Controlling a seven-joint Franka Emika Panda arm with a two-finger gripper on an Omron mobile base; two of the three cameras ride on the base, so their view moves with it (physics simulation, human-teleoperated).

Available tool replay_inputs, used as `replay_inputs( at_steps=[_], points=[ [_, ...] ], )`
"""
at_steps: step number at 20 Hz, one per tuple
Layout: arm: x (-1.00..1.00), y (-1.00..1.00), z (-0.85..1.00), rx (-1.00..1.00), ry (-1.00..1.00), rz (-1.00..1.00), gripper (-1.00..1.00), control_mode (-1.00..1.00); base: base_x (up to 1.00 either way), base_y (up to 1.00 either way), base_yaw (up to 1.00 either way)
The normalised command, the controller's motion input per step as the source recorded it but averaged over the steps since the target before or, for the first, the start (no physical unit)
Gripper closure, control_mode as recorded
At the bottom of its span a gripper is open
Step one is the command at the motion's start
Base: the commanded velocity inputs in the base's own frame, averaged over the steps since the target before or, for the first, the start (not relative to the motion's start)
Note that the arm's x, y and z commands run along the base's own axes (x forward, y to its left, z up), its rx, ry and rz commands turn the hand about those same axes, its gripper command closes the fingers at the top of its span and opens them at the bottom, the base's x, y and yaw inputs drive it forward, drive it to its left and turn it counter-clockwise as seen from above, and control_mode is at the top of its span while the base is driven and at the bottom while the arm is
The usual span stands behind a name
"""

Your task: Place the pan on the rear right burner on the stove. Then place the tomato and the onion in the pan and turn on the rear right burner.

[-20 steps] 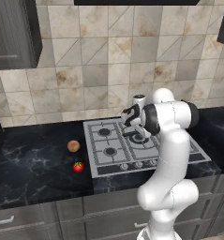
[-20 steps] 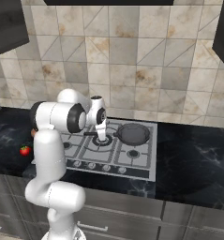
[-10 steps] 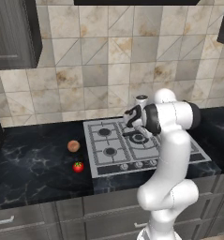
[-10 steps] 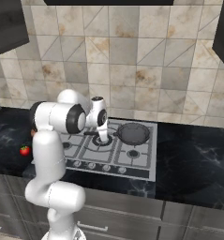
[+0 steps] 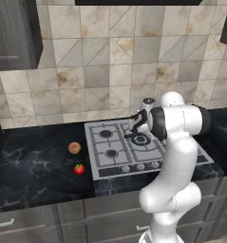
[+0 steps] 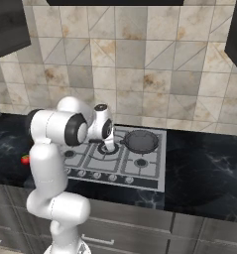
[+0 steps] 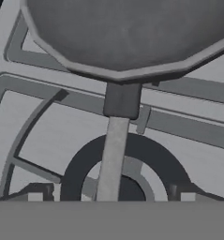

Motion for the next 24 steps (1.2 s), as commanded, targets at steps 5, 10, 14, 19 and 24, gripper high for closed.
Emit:
replay_inputs(
  at_steps=[5, 10, 14, 19, 24],
  points=[
    [0.0, 0.21, 0.59, 0.0, -0.24, 0.0, -1.0, -1.0, 0.0, 0.0, 0.0],
    [0.0, 0.42, 0.71, 0.0, -0.16, 0.0, -1.0, -1.0, 0.0, 0.0, 0.0],
    [-0.01, 0.56, 0.6, 0.0, -0.01, 0.0, -1.0, -1.0, 0.0, 0.0, 0.0],
    [-0.16, 0.46, 0.53, 0.0, 0.0, 0.0, -1.0, -1.0, 0.0, 0.0, 0.0],
    [-0.29, 0.39, 0.28, 0.0, 0.0, 0.02, -1.0, -1.0, 0.0, 0.0, 0.0]
  ],
)
